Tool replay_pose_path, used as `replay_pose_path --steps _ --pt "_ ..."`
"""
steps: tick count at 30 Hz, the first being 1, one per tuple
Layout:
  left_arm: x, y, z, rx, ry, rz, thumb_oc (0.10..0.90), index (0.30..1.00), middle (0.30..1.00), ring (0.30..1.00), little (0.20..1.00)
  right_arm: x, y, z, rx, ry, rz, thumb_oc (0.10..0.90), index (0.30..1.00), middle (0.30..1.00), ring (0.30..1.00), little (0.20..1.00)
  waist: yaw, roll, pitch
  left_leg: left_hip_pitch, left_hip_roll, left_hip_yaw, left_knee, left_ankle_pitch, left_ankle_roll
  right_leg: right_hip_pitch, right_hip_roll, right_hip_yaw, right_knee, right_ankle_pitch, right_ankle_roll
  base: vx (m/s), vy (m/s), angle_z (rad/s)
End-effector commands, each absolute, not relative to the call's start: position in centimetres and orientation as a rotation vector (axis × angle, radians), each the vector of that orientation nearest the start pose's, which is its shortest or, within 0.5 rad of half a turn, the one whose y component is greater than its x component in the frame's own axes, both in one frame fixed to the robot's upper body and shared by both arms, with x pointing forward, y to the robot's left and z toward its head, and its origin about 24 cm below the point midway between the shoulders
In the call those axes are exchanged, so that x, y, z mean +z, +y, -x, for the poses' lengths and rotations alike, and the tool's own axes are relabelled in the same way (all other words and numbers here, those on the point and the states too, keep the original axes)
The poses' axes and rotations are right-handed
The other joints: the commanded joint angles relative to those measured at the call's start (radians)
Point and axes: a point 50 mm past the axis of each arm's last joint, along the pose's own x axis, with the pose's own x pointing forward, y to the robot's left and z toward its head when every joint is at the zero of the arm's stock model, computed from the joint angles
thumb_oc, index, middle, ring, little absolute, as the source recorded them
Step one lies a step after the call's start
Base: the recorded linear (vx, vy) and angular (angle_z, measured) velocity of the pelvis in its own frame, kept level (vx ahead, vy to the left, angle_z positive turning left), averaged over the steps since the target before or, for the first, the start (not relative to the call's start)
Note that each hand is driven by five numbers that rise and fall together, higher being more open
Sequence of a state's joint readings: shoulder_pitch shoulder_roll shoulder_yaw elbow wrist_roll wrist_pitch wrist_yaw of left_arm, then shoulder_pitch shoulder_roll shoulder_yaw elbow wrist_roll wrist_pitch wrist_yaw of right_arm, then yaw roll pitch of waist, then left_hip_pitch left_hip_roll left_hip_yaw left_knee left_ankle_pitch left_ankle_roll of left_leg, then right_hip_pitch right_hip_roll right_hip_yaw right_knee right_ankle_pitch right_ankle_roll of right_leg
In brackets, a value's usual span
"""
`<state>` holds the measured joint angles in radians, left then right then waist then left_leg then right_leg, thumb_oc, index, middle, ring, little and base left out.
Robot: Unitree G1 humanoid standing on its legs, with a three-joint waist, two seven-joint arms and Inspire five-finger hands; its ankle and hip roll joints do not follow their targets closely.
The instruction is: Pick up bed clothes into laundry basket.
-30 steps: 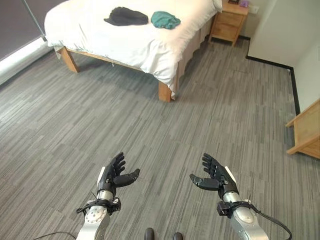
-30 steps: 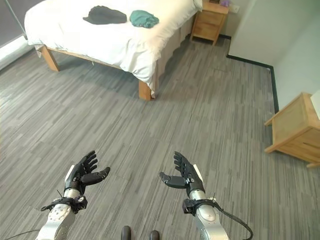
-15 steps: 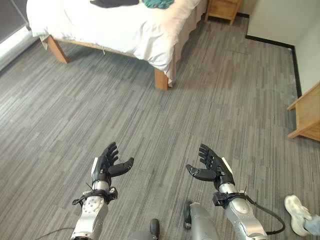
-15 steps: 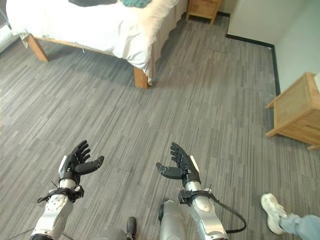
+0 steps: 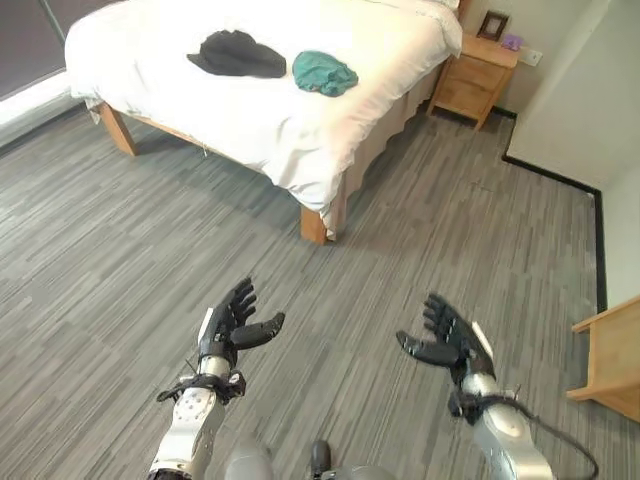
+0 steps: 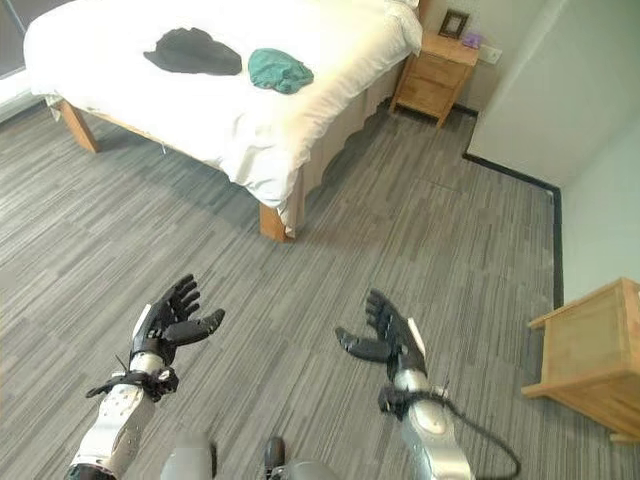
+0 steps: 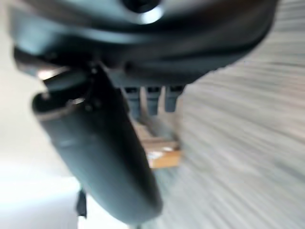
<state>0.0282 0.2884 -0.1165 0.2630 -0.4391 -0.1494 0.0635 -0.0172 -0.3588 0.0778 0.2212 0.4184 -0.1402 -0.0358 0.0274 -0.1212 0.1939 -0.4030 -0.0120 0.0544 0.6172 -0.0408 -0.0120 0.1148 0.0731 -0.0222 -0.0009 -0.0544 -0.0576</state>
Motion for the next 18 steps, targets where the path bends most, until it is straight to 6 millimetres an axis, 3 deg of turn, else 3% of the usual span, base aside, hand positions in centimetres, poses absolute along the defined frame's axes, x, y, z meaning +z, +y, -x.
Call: replay_pose_path --steps 1,2,3,4,6,7,8,9,10,12,13,15,16,18 --pt "5.9 19.1 -26.3 -0.059 -0.165 0.108 0.800 0.900 0.900 0.900 0.900 6.6 -21.9 -25.9 -0.006 -0.162 -0.024 0.800 0.900 0.900 0.900 0.900 0.049 0.072 -0.031 0.161 -0.003 -0.016 -0.473 0.181 -0.015 0.018 -0.054 0.063 0.010 0.007 0.113 0.84 -0.004 -0.19" --pt "6.1 19.1 -26.3 -0.062 -0.176 0.106 0.800 0.900 0.900 0.900 0.900 6.7 -21.4 -25.9 0.012 -0.170 -0.030 0.800 0.900 0.900 0.900 0.900 0.065 0.096 -0.047 0.127 -0.023 -0.005 -0.596 0.202 -0.018 0.048 -0.015 0.075 0.012 -0.019 0.109 0.55 -0.014 -0.43" --pt "5.9 18.8 -26.2 -0.067 -0.170 0.117 0.800 0.900 0.900 0.900 0.900 6.5 -21.3 -25.8 0.012 -0.165 -0.032 0.800 0.900 0.900 0.900 0.900 0.075 0.093 -0.061 0.147 -0.039 0.023 -0.686 0.232 -0.024 0.098 -0.019 0.082 0.011 -0.052 0.108 0.77 -0.021 -0.52" --pt "6.0 18.6 -26.2 -0.066 -0.178 0.145 0.800 0.900 0.900 0.900 0.900 6.4 -21.0 -25.8 0.019 -0.165 -0.045 0.800 0.900 0.900 0.900 0.900 0.081 0.095 -0.077 0.129 -0.045 0.054 -0.704 0.236 -0.030 0.127 -0.013 0.089 0.014 -0.073 0.106 0.78 -0.022 -0.65" --pt "6.3 18.5 -26.2 -0.068 -0.192 0.154 0.800 0.900 0.900 0.900 0.900 6.5 -20.4 -26.0 0.043 -0.164 -0.059 0.800 0.900 0.900 0.900 0.900 0.099 0.090 -0.095 0.127 -0.047 0.055 -0.702 0.254 -0.025 0.161 -0.014 0.099 0.026 -0.096 0.109 0.69 0.036 -0.42" --pt "6.6 18.8 -25.5 -0.099 -0.200 0.138 0.800 0.900 0.900 0.900 0.900 5.9 -19.6 -25.2 0.082 -0.144 -0.073 0.800 0.900 0.900 0.900 0.900 0.112 0.059 -0.134 0.198 -0.063 0.069 -0.673 0.259 0.028 0.136 -0.072 0.057 0.241 -0.058 0.169 0.55 0.097 -0.11" --pt "6.6 18.8 -25.5 -0.099 -0.200 0.138 0.800 0.900 0.900 0.900 0.900 5.8 -19.6 -25.2 0.082 -0.144 -0.073 0.800 0.900 0.900 0.900 0.900 0.113 0.059 -0.136 0.197 -0.062 0.069 -0.673 0.259 0.028 0.134 -0.072 0.058 0.242 -0.058 0.169 0.71 0.149 0.20" --pt "6.9 18.5 -25.3 -0.145 -0.209 0.128 0.800 0.900 0.900 0.900 0.900 5.2 -19.5 -25.1 0.084 -0.122 -0.068 0.800 0.900 0.900 0.900 0.900 0.133 0.036 -0.141 0.216 -0.082 0.066 -0.637 0.230 0.056 0.099 -0.131 0.028 0.424 0.133 0.252 0.32 0.112 -0.19" --pt "7.8 18.4 -25.4 -0.191 -0.235 0.135 0.800 0.900 0.900 0.900 0.900 5.2 -19.6 -25.1 0.069 -0.120 -0.069 0.800 0.900 0.900 0.900 0.900 0.124 0.045 -0.124 0.259 -0.063 0.070 -0.628 0.205 0.065 0.036 -0.136 0.028 0.580 0.245 0.292 0.46 0.167 -0.60" --pt "9.8 18.1 -25.7 -0.281 -0.313 0.257 0.800 0.900 0.900 0.900 0.900 5.3 -20.0 -25.0 0.050 -0.134 -0.106 0.800 0.900 0.900 0.900 0.900 0.060 0.085 -0.072 0.360 -0.032 0.013 -0.644 0.175 0.072 -0.143 -0.082 0.041 0.807 0.235 0.270 0.47 0.113 -0.29" --pt "10.3 17.8 -25.6 -0.334 -0.333 0.316 0.800 0.900 0.900 0.900 0.900 5.3 -20.5 -24.9 0.043 -0.132 -0.092 0.800 0.900 0.900 0.900 0.900 0.042 0.096 -0.069 0.396 -0.027 -0.017 -0.658 0.162 0.073 -0.196 -0.079 0.030 0.828 0.184 0.245 0.50 0.008 1.02" --pt "11.9 17.8 -25.4 -0.384 -0.402 0.356 0.800 0.900 0.900 0.900 0.900 6.4 -22.3 -24.5 0.023 -0.163 -0.044 0.800 0.900 0.900 0.900 0.900 0.009 0.102 -0.072 0.441 -0.018 -0.082 -0.677 0.151 0.065 -0.254 -0.146 0.009 0.723 0.142 0.205 0.51 -0.123 1.80" --pt "13.2 17.7 -25.3 -0.433 -0.457 0.416 0.800 0.900 0.900 0.900 0.900 7.3 -23.7 -24.2 0.004 -0.196 -0.035 0.800 0.900 0.900 0.900 0.900 -0.007 0.096 -0.073 0.462 -0.023 -0.117 -0.684 0.132 0.051 -0.273 -0.166 0.023 0.610 0.114 0.197 0.35 -0.153 1.71" --pt "13.4 17.5 -25.3 -0.438 -0.472 0.429 0.800 0.900 0.900 0.900 0.900 7.6 -24.4 -24.2 -0.019 -0.202 -0.019 0.800 0.900 0.900 0.900 0.900 -0.016 0.094 -0.077 0.469 -0.023 -0.137 -0.686 0.125 0.046 -0.273 -0.168 0.033 0.531 0.119 0.198 0.40 -0.199 1.36"
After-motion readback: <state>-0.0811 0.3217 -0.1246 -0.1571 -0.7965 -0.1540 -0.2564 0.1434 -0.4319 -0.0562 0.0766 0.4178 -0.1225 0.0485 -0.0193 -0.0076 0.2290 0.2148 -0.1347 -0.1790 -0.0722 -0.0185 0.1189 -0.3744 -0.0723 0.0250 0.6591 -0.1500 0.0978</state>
